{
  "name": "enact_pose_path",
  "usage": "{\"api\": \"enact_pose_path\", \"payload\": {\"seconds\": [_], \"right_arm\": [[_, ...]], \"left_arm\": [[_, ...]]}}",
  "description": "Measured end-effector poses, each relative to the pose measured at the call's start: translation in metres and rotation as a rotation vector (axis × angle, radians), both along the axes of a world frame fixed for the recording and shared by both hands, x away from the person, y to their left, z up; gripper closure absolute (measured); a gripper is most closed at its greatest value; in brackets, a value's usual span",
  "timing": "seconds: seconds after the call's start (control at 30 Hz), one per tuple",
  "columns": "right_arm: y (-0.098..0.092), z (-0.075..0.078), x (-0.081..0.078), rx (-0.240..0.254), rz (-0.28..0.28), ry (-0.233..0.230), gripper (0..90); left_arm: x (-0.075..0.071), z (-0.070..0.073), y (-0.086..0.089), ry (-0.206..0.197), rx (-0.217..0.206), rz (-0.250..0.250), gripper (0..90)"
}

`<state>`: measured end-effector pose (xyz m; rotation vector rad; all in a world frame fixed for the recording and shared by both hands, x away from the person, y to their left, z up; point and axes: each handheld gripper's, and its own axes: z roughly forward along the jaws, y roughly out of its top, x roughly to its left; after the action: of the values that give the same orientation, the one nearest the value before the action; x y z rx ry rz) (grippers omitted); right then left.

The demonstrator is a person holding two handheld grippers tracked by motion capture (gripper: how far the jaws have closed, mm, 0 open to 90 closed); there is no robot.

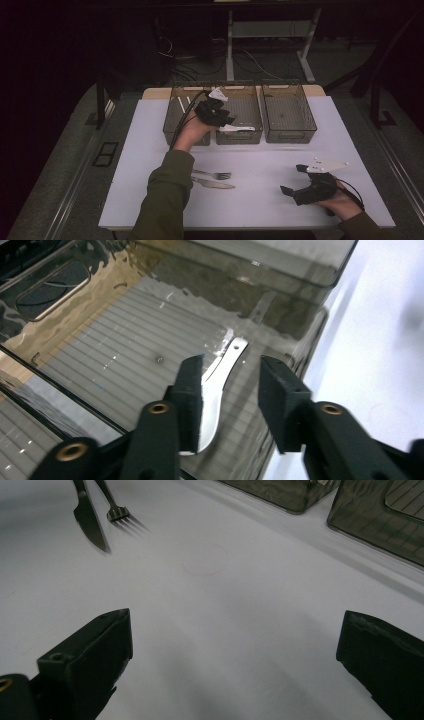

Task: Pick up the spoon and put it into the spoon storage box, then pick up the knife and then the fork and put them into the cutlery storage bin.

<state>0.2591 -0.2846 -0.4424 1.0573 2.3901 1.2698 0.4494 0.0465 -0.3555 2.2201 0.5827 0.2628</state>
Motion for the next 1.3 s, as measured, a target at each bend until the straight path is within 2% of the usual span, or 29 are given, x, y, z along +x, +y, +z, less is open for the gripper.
{"api": "enact_pose_path", "payload": {"seconds": [0.17, 0.3, 0.4, 0.83, 1.03, 1.3], "right_arm": [[0.000, -0.001, 0.001, -0.003, 0.003, -0.006, 1.5], [0.000, 0.000, 0.001, -0.002, 0.001, -0.005, 1.5], [0.000, 0.000, 0.000, -0.002, 0.002, -0.004, 1.5], [0.000, -0.001, 0.001, -0.003, 0.002, -0.006, 1.5], [0.000, 0.000, 0.000, -0.001, 0.001, -0.005, 1.5], [0.000, 0.000, 0.001, -0.003, 0.003, -0.006, 1.5]], "left_arm": [[-0.006, 0.007, 0.005, -0.009, -0.002, -0.016, 48.3], [-0.011, 0.010, 0.005, -0.016, -0.024, -0.017, 44.8], [-0.016, 0.012, 0.005, -0.019, -0.024, -0.027, 42.3], [-0.043, 0.012, 0.011, -0.028, -0.066, -0.053, 38.7], [-0.059, 0.011, 0.017, -0.041, -0.103, -0.075, 37.6], [-0.080, 0.003, 0.032, -0.048, -0.095, -0.081, 36.8]]}}
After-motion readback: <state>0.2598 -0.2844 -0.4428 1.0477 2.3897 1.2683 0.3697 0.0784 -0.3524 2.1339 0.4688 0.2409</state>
